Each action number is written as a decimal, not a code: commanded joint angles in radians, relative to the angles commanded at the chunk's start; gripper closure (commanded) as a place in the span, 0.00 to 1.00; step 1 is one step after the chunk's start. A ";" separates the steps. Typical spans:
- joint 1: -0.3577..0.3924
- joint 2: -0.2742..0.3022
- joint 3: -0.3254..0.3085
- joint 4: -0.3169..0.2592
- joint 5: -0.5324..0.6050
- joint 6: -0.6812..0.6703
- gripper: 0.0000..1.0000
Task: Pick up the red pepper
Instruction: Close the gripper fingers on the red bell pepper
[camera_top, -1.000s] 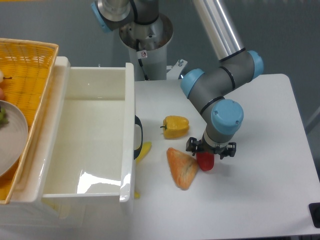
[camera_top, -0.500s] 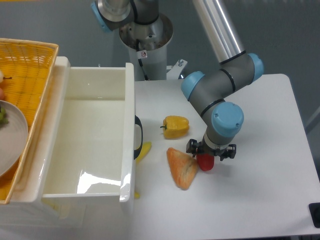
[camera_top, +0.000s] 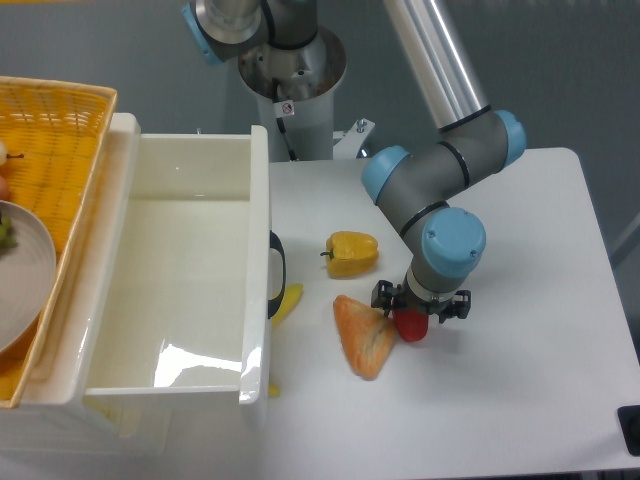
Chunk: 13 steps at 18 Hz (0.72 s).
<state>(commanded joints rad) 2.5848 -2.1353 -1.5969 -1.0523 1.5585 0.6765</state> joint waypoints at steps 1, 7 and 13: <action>0.000 0.000 0.000 0.000 0.002 0.000 0.01; 0.000 0.002 0.002 -0.002 0.000 0.005 0.41; 0.003 0.009 0.015 -0.003 -0.003 0.012 0.51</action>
<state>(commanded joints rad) 2.5878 -2.1261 -1.5816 -1.0554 1.5555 0.6887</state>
